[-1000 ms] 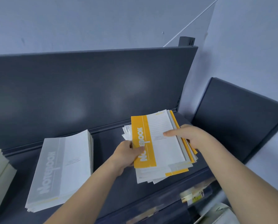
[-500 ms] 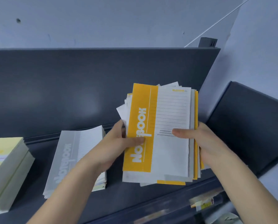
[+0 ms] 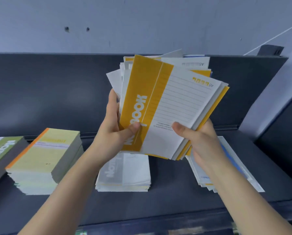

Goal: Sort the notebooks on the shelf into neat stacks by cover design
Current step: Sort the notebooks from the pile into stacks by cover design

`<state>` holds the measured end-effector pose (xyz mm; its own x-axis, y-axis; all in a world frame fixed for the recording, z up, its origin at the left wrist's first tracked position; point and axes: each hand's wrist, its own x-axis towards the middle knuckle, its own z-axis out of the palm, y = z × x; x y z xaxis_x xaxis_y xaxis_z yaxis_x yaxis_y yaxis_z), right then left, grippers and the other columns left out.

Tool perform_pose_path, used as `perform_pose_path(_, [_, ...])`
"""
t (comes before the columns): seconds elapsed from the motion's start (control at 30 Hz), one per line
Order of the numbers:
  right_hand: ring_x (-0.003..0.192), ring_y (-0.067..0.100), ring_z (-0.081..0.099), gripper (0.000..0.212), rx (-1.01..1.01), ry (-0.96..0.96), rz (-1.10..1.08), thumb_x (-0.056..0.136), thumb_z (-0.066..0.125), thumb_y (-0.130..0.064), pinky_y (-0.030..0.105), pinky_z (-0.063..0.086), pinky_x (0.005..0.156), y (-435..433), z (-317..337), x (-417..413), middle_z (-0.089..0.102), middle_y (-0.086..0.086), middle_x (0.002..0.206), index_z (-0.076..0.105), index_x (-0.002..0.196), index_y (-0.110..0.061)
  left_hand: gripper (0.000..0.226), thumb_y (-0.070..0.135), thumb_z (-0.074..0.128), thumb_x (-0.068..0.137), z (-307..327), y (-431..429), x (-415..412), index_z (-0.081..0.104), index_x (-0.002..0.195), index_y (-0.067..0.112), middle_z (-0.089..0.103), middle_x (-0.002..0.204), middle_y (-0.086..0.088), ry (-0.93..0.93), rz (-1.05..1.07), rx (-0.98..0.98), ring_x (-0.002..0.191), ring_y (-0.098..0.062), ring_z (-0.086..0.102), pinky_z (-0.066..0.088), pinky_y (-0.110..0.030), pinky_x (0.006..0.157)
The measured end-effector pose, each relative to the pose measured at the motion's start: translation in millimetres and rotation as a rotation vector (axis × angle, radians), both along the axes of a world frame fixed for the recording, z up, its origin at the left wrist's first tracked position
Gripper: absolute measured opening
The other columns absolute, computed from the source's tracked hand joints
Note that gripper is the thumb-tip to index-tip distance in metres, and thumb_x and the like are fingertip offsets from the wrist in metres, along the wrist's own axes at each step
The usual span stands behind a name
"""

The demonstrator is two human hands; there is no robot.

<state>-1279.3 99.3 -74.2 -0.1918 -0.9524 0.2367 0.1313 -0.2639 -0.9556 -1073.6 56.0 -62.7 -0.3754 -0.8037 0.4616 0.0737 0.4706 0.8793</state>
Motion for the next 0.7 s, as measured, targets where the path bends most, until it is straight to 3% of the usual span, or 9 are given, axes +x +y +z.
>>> perform_pose_path(0.17, [0.103,0.004,0.065,0.053,-0.025,0.074,0.065,0.076,0.071,-0.001,0.018,0.054,0.077,-37.5,-5.5,30.4,0.070,-0.011,0.110,0.055,0.121,-0.025,0.064,0.000,0.058,0.088,-10.6,-18.3,27.4,0.021,0.139,0.015,0.052,0.128,-0.016,0.012,0.070,-0.059,0.111,-0.020,0.062,0.055,-0.027,0.080])
perform_pose_path(0.27, [0.102,0.004,0.066,0.052,0.020,0.095,0.097,0.075,0.073,-0.003,0.018,0.054,0.077,-49.3,-17.8,33.3,0.071,-0.012,0.107,0.056,0.118,-0.026,0.065,0.000,0.058,0.087,-29.0,-22.3,33.4,0.022,0.137,0.018,0.053,0.126,-0.017,0.036,0.076,-0.012,0.111,-0.023,0.063,0.057,-0.033,0.082])
perform_pose_path(0.43, [0.109,0.010,0.063,0.070,0.157,0.171,0.183,0.061,0.085,-0.012,0.034,0.050,0.097,-56.1,-35.7,23.8,0.068,-0.006,0.116,0.054,0.124,-0.023,0.083,0.002,0.064,0.085,-56.9,-27.0,35.4,0.014,0.146,0.030,0.055,0.132,-0.001,-0.003,0.041,0.117,0.120,-0.023,0.058,0.054,-0.040,0.091])
perform_pose_path(0.5, [0.115,0.013,0.060,0.081,0.182,0.194,0.219,0.057,0.084,-0.012,0.034,0.049,0.097,-57.0,-37.9,21.8,0.065,-0.004,0.121,0.048,0.128,-0.023,0.088,0.011,0.072,0.082,-62.1,-27.8,34.8,0.016,0.145,0.034,0.061,0.125,0.010,-0.011,0.046,0.179,0.115,-0.016,0.061,0.055,-0.037,0.092])
perform_pose_path(0.6, [0.118,0.012,0.056,0.086,0.165,0.231,0.232,0.056,0.081,-0.013,0.034,0.049,0.096,-57.8,-36.5,22.9,0.061,-0.004,0.125,0.042,0.131,-0.028,0.098,0.035,0.081,0.070,-58.2,-30.4,33.9,0.017,0.146,0.030,0.061,0.126,0.008,0.021,0.075,0.192,0.113,-0.015,0.063,0.057,-0.028,0.083])
perform_pose_path(0.7, [0.115,0.008,0.056,0.088,0.151,0.255,0.217,0.054,0.082,-0.012,0.027,0.053,0.086,-56.0,-35.4,25.5,0.060,-0.009,0.122,0.040,0.126,-0.039,0.111,0.056,0.083,0.055,-43.9,-31.4,35.3,0.022,0.144,0.028,0.063,0.121,0.011,0.057,0.081,0.193,0.110,-0.013,0.065,0.055,-0.022,0.075])
